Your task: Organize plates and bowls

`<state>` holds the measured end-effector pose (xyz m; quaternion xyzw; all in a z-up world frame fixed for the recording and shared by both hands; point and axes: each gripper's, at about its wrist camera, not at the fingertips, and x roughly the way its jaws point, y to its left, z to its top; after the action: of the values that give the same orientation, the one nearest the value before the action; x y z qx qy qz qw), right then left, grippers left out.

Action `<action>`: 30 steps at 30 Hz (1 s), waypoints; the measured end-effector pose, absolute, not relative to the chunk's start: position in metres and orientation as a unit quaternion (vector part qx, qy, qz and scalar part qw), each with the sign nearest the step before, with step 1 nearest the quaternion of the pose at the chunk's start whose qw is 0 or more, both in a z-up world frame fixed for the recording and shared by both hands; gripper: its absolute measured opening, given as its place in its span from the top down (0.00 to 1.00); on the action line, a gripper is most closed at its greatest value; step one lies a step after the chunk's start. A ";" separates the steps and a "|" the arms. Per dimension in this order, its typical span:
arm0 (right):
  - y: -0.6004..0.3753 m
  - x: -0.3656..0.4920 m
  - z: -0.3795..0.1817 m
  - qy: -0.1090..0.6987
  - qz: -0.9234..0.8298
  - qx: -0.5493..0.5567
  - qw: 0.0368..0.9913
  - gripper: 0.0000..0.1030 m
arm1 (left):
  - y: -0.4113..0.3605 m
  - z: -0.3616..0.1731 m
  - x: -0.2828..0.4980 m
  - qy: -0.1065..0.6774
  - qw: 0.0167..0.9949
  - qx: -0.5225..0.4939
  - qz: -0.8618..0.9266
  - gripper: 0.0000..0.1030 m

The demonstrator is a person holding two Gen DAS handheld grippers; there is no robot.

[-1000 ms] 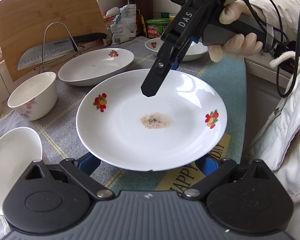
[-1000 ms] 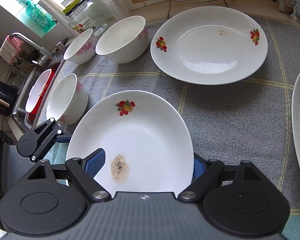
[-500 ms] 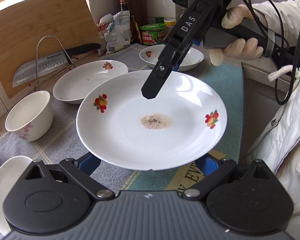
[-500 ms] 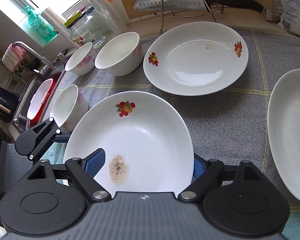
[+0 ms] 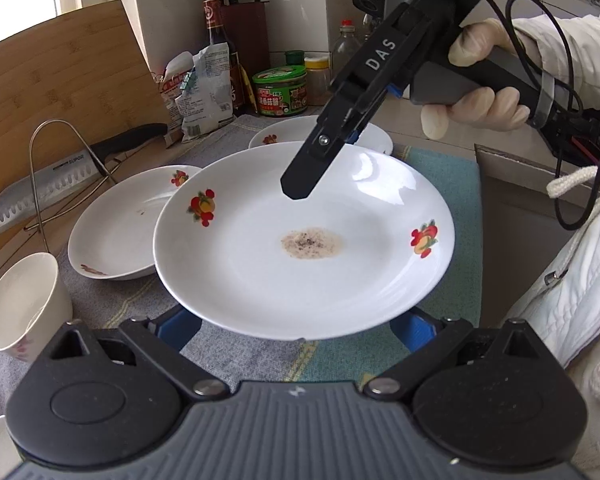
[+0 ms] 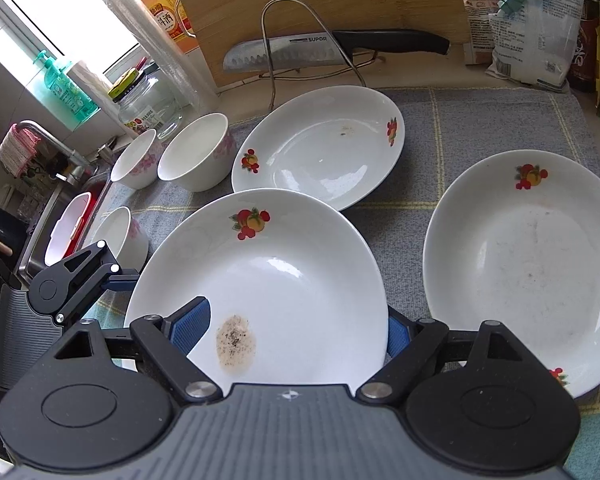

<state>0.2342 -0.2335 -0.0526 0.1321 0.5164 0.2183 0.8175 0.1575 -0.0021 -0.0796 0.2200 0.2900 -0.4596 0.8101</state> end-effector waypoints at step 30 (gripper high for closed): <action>-0.369 0.255 -0.063 0.492 0.151 0.160 0.842 0.12 | -0.139 -0.097 0.209 0.289 0.793 0.220 -0.489 0.04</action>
<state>0.2547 -0.3693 -0.0635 0.1604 0.4916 0.1515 0.8424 0.2087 -0.1393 -0.0969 0.2202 0.2893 -0.4893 0.7927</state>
